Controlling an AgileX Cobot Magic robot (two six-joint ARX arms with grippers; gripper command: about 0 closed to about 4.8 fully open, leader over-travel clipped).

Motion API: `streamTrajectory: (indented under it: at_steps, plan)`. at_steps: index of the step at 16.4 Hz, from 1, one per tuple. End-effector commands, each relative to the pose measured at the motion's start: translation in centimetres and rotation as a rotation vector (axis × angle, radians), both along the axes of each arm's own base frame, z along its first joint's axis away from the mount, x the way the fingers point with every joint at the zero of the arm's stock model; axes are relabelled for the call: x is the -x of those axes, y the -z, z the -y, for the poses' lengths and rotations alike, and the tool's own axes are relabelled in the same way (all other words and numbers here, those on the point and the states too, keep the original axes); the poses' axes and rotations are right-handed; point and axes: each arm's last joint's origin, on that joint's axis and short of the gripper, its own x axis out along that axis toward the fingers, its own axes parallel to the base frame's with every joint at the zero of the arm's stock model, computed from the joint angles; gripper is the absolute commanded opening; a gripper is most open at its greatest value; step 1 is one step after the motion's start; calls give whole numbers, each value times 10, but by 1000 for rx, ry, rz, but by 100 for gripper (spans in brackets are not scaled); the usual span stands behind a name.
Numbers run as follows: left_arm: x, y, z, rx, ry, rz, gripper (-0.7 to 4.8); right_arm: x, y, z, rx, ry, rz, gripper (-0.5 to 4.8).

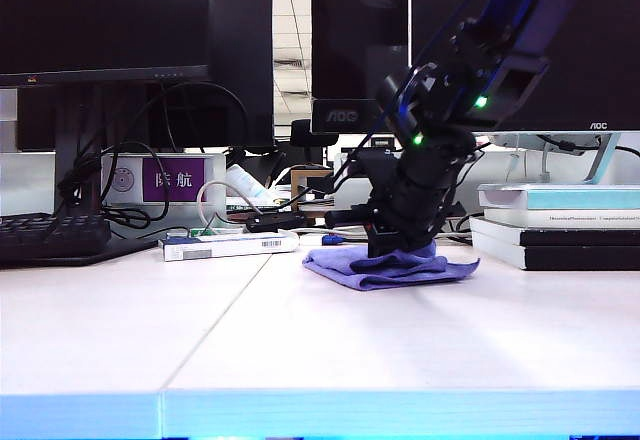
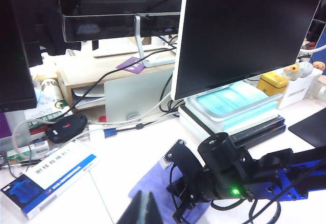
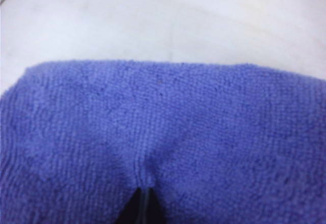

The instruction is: Wipe the table from front to back using the rag.

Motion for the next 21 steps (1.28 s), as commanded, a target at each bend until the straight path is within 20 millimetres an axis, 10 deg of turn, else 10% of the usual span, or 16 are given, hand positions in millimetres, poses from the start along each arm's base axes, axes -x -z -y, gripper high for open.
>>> streamTrajectory:
  at_steps: [1,8,21]
  plan:
    - [1,-3,0,4,1,16,-4,7,-3,2,-17,-11,5,-6]
    - [1,-3,0,4,1,15,-4,65,13,-23,-12,-72,-50,-6]
    - [1,-2,0,3,6,14,-4,160,1,-7,-1,-88,-51,-6]
